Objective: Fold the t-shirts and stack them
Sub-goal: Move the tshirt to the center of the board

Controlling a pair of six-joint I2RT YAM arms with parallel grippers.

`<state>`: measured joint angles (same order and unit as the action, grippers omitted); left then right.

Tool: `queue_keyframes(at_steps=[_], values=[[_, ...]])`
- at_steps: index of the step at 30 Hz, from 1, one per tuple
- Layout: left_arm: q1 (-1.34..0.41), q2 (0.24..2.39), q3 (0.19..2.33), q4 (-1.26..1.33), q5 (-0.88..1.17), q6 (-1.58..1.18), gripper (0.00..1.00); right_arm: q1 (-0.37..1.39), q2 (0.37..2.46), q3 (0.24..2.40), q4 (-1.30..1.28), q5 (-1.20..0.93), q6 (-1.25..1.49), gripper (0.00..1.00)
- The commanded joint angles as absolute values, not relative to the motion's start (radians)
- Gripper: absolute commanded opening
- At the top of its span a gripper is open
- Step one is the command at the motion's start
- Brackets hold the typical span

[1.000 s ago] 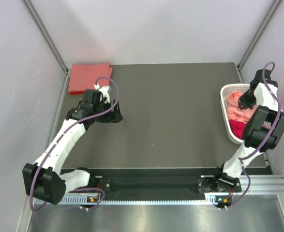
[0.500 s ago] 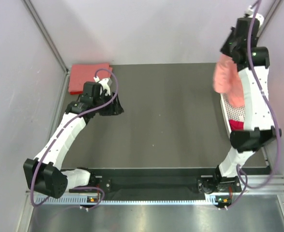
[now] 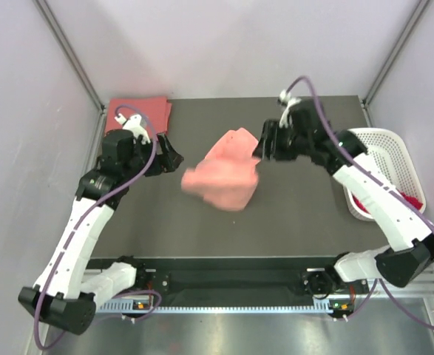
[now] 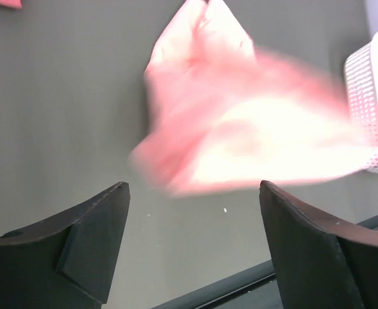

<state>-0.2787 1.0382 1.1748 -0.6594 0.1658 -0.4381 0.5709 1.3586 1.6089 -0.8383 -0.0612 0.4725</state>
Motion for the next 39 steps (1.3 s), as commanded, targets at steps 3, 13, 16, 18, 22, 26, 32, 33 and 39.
queue_keyframes(at_steps=[3, 13, 16, 18, 22, 26, 32, 33, 39], values=[[-0.276, 1.006, 1.111, -0.707, 0.216, -0.549, 0.88, 0.604, 1.166, 1.295, -0.821, -0.117, 0.529, 0.76], [-0.477, 1.169, 1.048, -0.666, 0.189, -0.695, 0.72, 0.603, 1.347, 1.176, -0.612, 0.078, 0.43, 0.56], [-0.477, 1.187, 1.058, -0.629, 0.25, -0.718, 0.67, 0.6, 1.468, 1.241, -0.474, 0.132, 0.416, 0.49], [-0.479, 1.172, 1.043, -0.623, 0.252, -0.716, 0.67, 0.598, 1.584, 1.322, -0.395, 0.152, 0.396, 0.54], [-0.479, 1.132, 1.006, -0.64, 0.244, -0.707, 0.66, 0.588, 1.875, 1.57, -0.362, 0.224, 0.382, 0.68], [-0.477, 1.089, 0.97, -0.646, 0.25, -0.695, 0.66, 0.557, 2.103, 1.802, -0.388, 0.233, 0.399, 0.69], [-0.476, 1.078, 1.037, -0.748, 0.161, -0.591, 0.67, 0.554, 2.373, 2.127, -0.497, 0.253, 0.376, 0.49], [-0.476, 1.078, 1.043, -0.758, 0.149, -0.575, 0.67, 0.552, 2.382, 2.137, -0.492, 0.267, 0.371, 0.49], [-0.469, 1.106, 1.098, -0.787, 0.109, -0.485, 0.68, 0.549, 2.414, 2.151, -0.462, 0.291, 0.324, 0.31]])
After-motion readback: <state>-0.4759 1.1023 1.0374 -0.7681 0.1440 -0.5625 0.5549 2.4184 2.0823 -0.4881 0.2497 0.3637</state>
